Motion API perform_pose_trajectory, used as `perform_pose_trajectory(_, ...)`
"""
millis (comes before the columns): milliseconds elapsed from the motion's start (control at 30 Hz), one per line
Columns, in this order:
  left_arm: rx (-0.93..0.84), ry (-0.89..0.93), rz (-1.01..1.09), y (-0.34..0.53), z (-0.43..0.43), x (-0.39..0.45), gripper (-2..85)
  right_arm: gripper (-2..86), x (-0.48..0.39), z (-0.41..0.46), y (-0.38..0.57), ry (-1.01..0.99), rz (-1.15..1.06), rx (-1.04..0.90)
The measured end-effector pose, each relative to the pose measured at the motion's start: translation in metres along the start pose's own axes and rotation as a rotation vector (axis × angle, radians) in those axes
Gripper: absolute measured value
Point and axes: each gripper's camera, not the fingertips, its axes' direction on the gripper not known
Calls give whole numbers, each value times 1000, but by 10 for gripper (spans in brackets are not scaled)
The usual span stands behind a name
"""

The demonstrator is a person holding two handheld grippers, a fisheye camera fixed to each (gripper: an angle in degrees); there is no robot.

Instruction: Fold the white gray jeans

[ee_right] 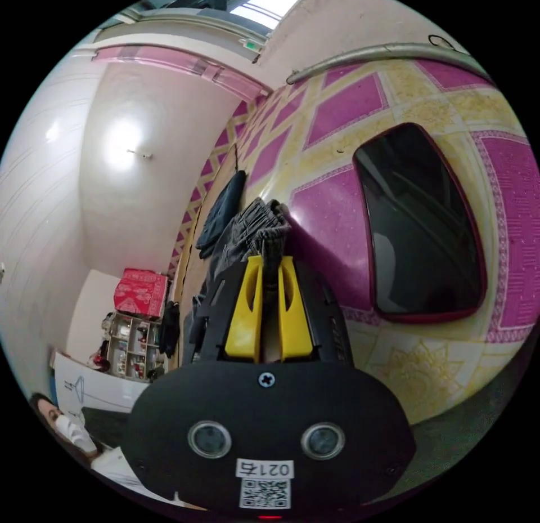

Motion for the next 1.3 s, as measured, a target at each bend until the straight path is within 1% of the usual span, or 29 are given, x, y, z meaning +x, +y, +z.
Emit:
perform_pose_trajectory(67,4,-39,53,2,3,16,-8,36,-15,-17,17,31,-63,-6)
perform_pose_trajectory(100,28,-18,131,5,3,32,-6,35,-21,-22,22,57,-75,6)
perform_pose_trajectory(133,70,24,221,9,0,54,-4,23,-36,-35,34,144,-106,54)
perform_pose_trajectory(167,85,37,267,10,-1,68,-2,14,-58,-46,48,265,-160,133)
perform_pose_trajectory(200,93,55,362,10,0,98,7,11,-73,-50,56,329,-209,185)
perform_pose_trajectory(233,87,69,461,10,7,132,20,6,-107,-50,75,446,-333,269)
perform_pose_trajectory(267,79,75,505,10,12,147,29,1,-142,-37,92,518,-470,310)
perform_pose_trajectory(300,51,105,588,10,26,179,46,0,-158,-27,100,519,-543,312)
perform_pose_trajectory(333,19,145,648,9,45,208,56,-2,-186,-3,112,474,-683,277)
perform_pose_trajectory(367,0,162,673,8,56,221,61,-3,-210,26,121,408,-792,204)
perform_pose_trajectory(400,-42,184,715,8,79,246,64,-3,-219,41,124,381,-829,168)
perform_pose_trajectory(467,-82,158,766,8,115,279,68,-3,-246,101,132,320,-938,59)
perform_pose_trajectory(533,-139,74,836,10,161,313,79,-3,-254,141,131,334,-975,1)
perform_pose_trajectory(633,-206,-58,870,9,201,335,98,-1,-249,187,124,324,-953,-102)
perform_pose_trajectory(700,-257,-98,883,7,213,343,105,-3,-240,202,120,323,-912,-151)
perform_pose_trajectory(767,-255,-120,902,5,214,350,98,-4,-235,205,112,289,-863,-171)
perform_pose_trajectory(967,-246,-142,921,-9,211,350,34,-5,-234,207,108,259,-810,-185)
perform_pose_trajectory(1067,-231,-63,853,-29,198,332,0,-6,-238,209,110,273,-809,-181)
perform_pose_trajectory(1100,-216,3,801,-41,188,320,-5,-6,-238,209,110,276,-808,-181)
perform_pose_trajectory(1133,-162,84,737,-54,169,305,-7,-6,-239,210,110,278,-802,-180)
perform_pose_trajectory(1167,-131,120,705,-61,158,297,-8,-6,-239,210,109,279,-790,-180)
perform_pose_trajectory(1233,-23,235,580,-94,101,256,-9,-6,-238,210,107,273,-769,-181)
perform_pose_trajectory(1267,8,258,555,-101,84,244,-9,-6,-237,209,105,266,-752,-182)
perform_pose_trajectory(1300,78,277,517,-116,46,216,-9,-6,-237,209,104,262,-744,-183)
